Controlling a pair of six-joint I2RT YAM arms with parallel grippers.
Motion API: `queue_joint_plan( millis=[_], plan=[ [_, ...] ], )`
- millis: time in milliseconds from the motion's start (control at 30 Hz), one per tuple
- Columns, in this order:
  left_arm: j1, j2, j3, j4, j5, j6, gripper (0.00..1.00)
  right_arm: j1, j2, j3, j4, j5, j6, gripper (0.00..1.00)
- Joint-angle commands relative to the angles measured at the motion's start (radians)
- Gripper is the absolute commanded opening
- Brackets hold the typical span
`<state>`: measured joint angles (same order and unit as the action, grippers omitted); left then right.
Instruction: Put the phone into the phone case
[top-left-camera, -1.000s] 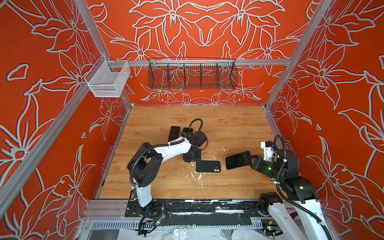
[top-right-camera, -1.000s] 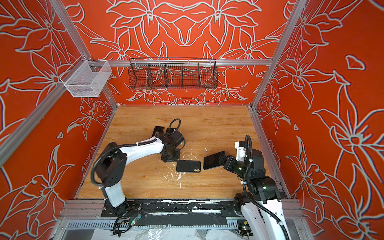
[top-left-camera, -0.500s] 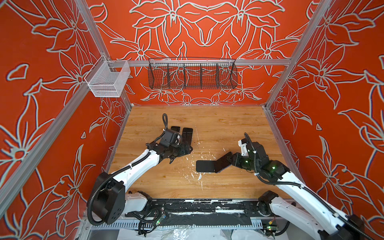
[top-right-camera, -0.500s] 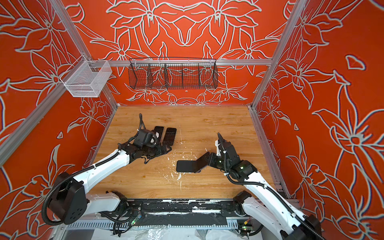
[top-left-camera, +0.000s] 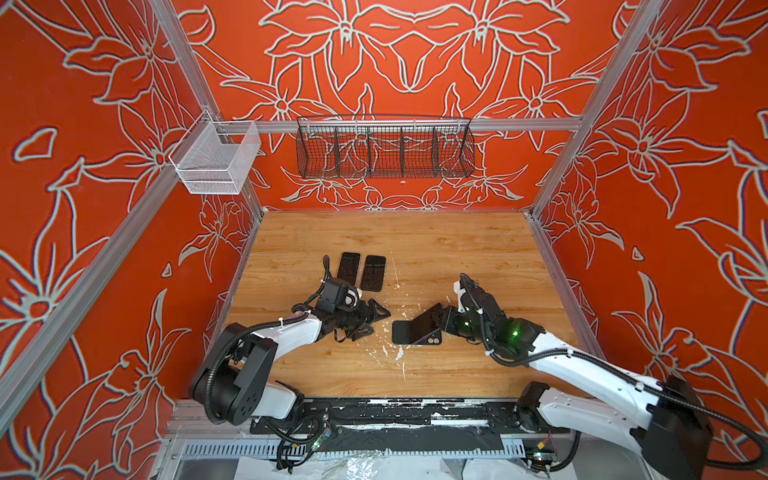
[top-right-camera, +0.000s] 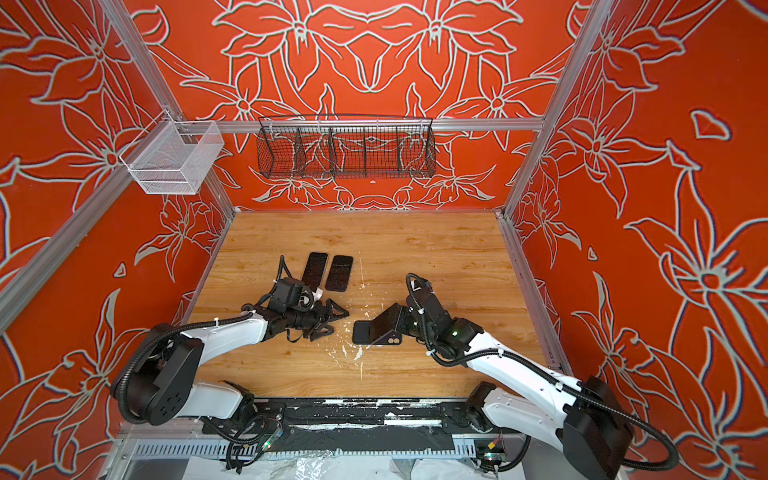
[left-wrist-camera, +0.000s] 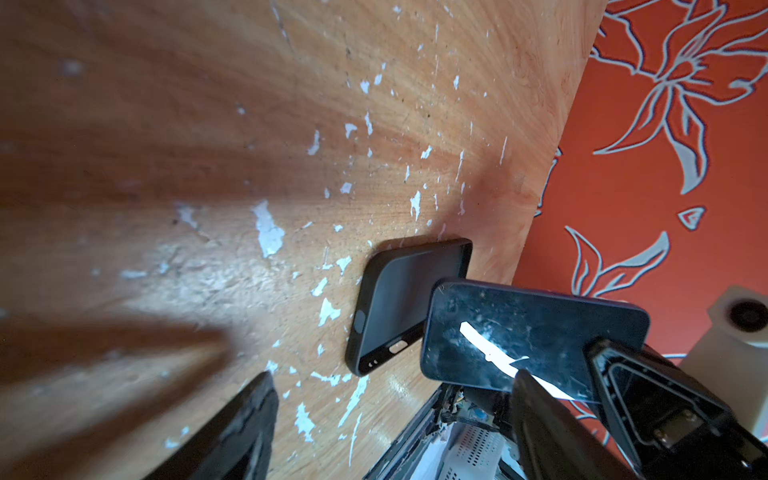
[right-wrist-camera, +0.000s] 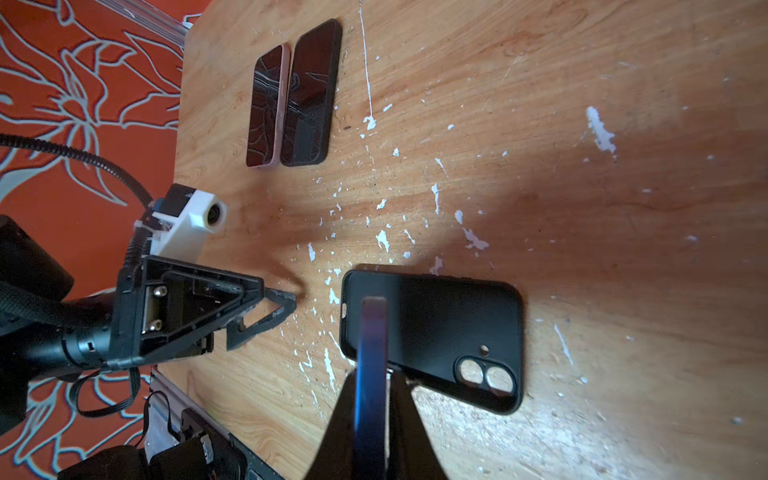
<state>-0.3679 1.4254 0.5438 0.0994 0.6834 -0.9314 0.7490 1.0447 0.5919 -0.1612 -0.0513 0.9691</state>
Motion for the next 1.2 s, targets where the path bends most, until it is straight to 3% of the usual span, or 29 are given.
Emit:
queue_joint_plan(
  millis=[0, 367, 600, 733, 900, 1167],
  plan=[
    [-0.016, 0.024, -0.008, 0.100, 0.040, -0.049, 0.87, 0.020, 0.046, -0.009, 0.157, 0.054, 0.048, 0.00],
    [-0.134, 0.177, -0.020, 0.312, 0.004, -0.196, 0.86, 0.065, 0.116, -0.049, 0.210, 0.112, 0.067, 0.00],
    [-0.144, 0.251, -0.065, 0.443, -0.003, -0.261, 0.87, 0.068, 0.126, -0.123, 0.244, 0.120, 0.083, 0.00],
    [-0.144, 0.232, -0.062, 0.399, -0.028, -0.231, 0.87, 0.068, 0.149, -0.135, 0.252, 0.108, 0.072, 0.00],
    [-0.132, 0.170, -0.025, 0.221, -0.096, -0.113, 0.87, 0.066, 0.169, -0.110, 0.215, 0.040, 0.005, 0.00],
    [-0.095, 0.178, 0.019, 0.153, -0.135, -0.026, 0.87, -0.013, 0.187, -0.045, 0.109, -0.181, -0.121, 0.00]
  ],
)
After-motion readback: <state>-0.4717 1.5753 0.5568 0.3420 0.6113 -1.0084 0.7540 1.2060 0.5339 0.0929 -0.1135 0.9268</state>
